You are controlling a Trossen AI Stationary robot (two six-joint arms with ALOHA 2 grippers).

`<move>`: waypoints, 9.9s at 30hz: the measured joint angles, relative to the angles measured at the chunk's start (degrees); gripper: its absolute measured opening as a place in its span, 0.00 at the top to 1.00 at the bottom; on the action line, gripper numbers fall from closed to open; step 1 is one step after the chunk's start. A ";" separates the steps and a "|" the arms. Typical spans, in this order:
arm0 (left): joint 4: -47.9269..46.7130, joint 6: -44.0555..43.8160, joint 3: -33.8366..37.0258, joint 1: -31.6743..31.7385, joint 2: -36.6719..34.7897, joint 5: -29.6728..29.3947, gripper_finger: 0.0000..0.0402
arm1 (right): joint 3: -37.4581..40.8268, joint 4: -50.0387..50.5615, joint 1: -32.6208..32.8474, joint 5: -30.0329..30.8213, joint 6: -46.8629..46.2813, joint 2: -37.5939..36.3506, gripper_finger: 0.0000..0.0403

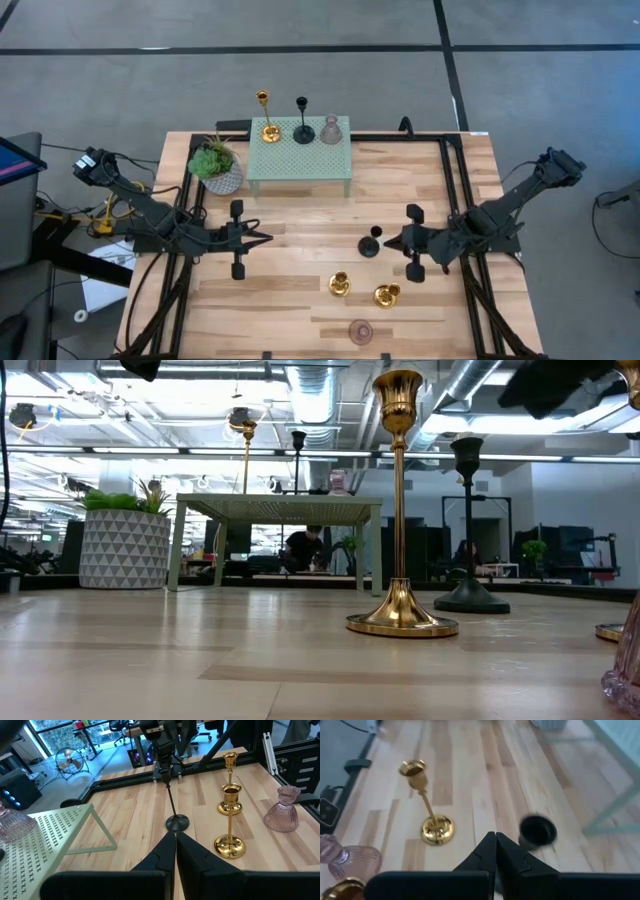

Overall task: Pick & Place candle stick holders
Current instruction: Put the black candle holder on the shelf aligned with the other black candle holder, then put the left golden candle holder on the shelf

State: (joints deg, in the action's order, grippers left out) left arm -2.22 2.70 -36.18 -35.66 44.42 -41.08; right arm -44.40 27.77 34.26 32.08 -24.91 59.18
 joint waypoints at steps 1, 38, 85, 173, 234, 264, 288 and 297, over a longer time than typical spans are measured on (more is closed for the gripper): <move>0.00 0.00 0.00 0.00 0.00 0.00 0.96 | 0.01 1.12 0.43 0.70 -1.83 0.01 1.00; -0.14 0.00 -0.01 0.00 0.00 0.02 0.96 | 20.17 -17.43 -2.93 2.25 -18.03 0.17 0.67; -0.31 0.00 -0.02 -0.02 -0.02 0.50 0.96 | 22.65 -47.05 -11.87 -0.19 -7.05 19.87 0.98; -0.35 -1.90 0.08 -0.02 -0.02 3.43 0.96 | -44.48 -14.47 -55.43 -38.23 24.93 48.02 1.00; -0.79 -1.68 0.37 -4.82 0.51 3.43 0.96 | -49.05 12.89 -41.51 -31.94 29.99 33.64 0.87; 4.64 2.97 0.37 -1.92 15.89 8.45 0.99 | -23.81 15.72 -13.71 2.07 13.25 15.35 1.00; 18.48 6.25 7.16 -0.16 16.48 9.92 0.98 | 7.90 -14.75 -12.14 -14.82 24.02 -14.55 1.00; 26.32 6.05 13.38 2.91 15.53 9.83 0.98 | 8.74 -14.74 -12.15 -15.63 23.82 -15.81 1.00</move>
State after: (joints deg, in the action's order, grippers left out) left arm 24.10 8.75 -22.81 -32.75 59.96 -31.25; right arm -35.66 13.03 22.11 16.45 -1.09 43.37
